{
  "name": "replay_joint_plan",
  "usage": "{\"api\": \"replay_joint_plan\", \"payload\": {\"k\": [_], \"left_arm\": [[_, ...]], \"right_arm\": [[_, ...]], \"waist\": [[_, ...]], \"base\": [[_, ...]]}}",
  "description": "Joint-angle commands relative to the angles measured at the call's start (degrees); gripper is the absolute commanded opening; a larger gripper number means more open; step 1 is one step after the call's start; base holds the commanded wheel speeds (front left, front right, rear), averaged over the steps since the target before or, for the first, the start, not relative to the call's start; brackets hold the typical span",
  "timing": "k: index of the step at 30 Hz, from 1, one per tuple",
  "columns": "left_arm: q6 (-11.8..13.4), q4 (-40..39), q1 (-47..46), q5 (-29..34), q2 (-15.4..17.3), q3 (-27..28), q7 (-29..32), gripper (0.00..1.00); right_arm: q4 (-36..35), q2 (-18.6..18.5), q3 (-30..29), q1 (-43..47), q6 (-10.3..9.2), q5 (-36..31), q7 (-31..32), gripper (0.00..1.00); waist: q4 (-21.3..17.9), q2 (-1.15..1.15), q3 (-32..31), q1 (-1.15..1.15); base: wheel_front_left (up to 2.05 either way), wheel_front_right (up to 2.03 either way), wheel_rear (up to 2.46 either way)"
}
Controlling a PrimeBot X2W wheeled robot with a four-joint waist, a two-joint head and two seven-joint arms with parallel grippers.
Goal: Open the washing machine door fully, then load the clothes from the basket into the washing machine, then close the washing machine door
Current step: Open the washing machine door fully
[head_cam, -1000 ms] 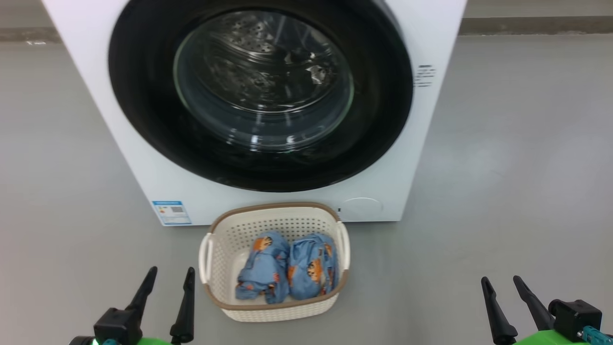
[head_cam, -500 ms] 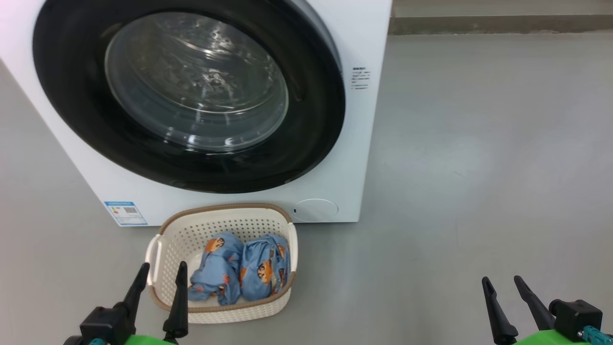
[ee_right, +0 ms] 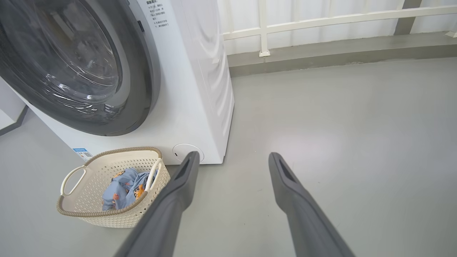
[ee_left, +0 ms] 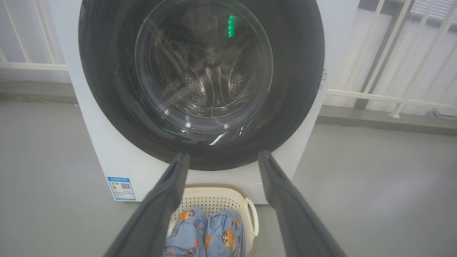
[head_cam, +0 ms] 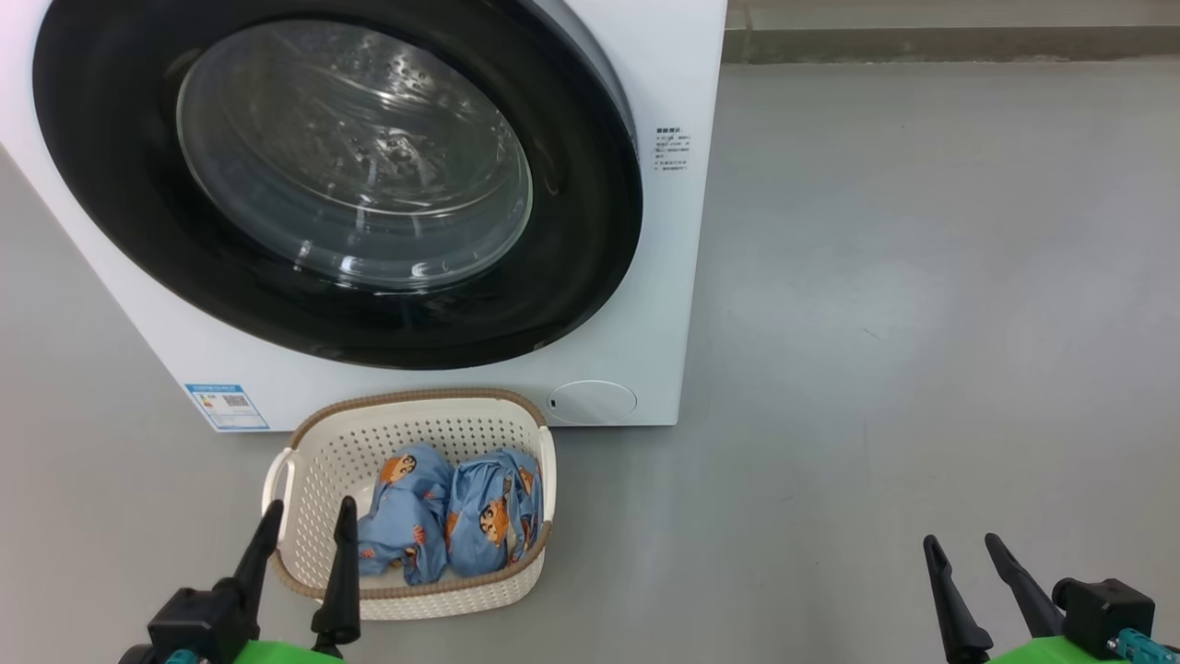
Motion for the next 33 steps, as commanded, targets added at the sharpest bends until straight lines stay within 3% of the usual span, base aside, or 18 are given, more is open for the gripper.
{"api": "replay_joint_plan", "payload": {"k": [1, 2, 3, 6, 19, 29, 33], "left_arm": [[-0.1, -1.7, -1.4, -0.5, 0.7, 1.7, -0.4, 1.0], [-0.1, -1.7, -1.4, -0.6, 0.7, 1.6, -0.4, 1.0], [-0.1, -1.8, -1.4, -0.6, 0.7, 1.5, -0.4, 1.0], [-0.1, -1.8, -1.2, -0.9, 0.7, 1.5, -0.4, 1.0], [-0.1, -2.6, -1.9, -3.3, 0.7, 1.1, -0.4, 1.0], [-0.1, -3.2, -3.5, -5.5, 0.7, 0.2, -0.4, 1.0], [-0.1, -3.3, -4.7, -6.1, 0.7, -0.9, -0.4, 1.0]], "right_arm": [[-1.1, -0.4, 1.6, -1.6, 0.09, 0.5, -0.7, 1.0], [-1.1, -0.3, 1.6, -1.7, 0.09, 0.9, -0.7, 1.0], [-1.0, -0.2, 1.7, -1.9, 0.09, 1.4, -0.7, 0.6], [-1.1, 0.1, 1.7, -2.9, 0.09, 2.9, -0.7, 0.0], [-2.2, 3.7, 3.4, -15.7, 0.09, 18.3, -0.7, 0.0], [-2.6, 4.6, 1.7, -29.9, 0.09, 39.1, -0.7, 0.0], [-3.2, 3.1, 2.3, -35.2, 0.09, 49.1, -0.7, 0.0]], "waist": [[0.0, 0.0, 0.0, 0.0], [0.1, 0.0, 0.1, 0.0], [0.1, 0.0, 0.1, 0.0], [0.0, 0.0, 0.3, 0.0], [0.2, 0.0, 1.8, 0.0], [2.6, 0.0, 5.0, 0.0], [4.2, 0.0, 6.7, 0.0]], "base": [[0.0, 0.0, 0.0], [0.0, 0.0, 0.0], [0.0, 0.0, 0.0], [0.0, 0.0, 0.0], [0.0, 0.0, 0.0], [0.0, 0.0, 0.0], [0.0, 0.0, 0.0]]}}
